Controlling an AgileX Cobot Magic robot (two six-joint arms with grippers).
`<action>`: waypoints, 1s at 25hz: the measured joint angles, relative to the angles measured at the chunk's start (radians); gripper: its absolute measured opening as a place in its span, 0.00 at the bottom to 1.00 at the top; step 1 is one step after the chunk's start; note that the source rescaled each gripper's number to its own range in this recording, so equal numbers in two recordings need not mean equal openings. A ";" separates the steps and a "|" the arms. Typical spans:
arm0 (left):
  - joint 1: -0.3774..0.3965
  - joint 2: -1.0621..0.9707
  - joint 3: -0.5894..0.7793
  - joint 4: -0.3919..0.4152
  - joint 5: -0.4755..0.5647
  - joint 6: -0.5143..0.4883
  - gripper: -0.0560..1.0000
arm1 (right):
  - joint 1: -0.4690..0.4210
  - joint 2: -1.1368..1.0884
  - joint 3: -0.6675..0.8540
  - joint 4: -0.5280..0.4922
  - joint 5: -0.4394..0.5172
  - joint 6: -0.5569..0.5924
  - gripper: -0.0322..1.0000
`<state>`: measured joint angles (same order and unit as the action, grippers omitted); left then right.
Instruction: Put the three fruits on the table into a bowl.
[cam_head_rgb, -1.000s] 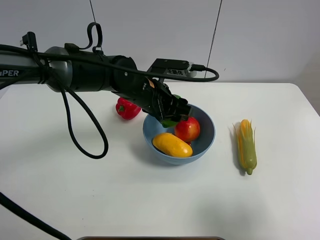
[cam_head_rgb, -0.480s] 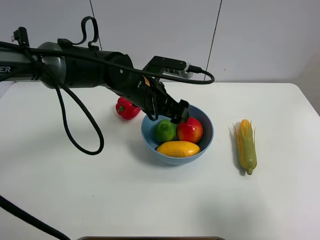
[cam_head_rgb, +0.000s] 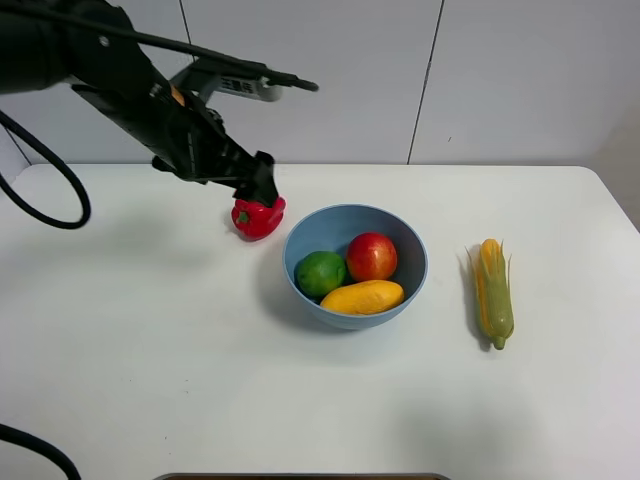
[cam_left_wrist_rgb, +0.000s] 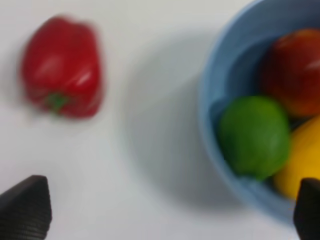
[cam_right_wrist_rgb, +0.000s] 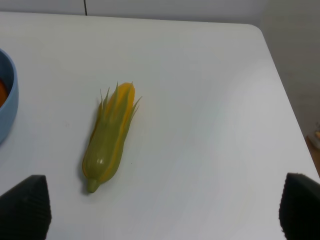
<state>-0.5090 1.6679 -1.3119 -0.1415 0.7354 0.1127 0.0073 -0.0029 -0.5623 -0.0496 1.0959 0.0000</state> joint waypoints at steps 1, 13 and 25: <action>0.026 -0.018 0.000 0.001 0.033 0.000 0.98 | 0.000 0.000 0.000 0.000 0.000 0.000 0.79; 0.254 -0.187 0.000 0.029 0.451 0.000 0.98 | 0.000 0.000 0.000 0.000 0.000 0.000 0.79; 0.286 -0.478 0.008 0.204 0.476 0.003 0.98 | 0.000 0.000 0.000 0.000 0.000 0.000 0.79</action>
<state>-0.2232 1.1903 -1.3044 0.0622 1.2111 0.1155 0.0073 -0.0029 -0.5623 -0.0496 1.0959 0.0000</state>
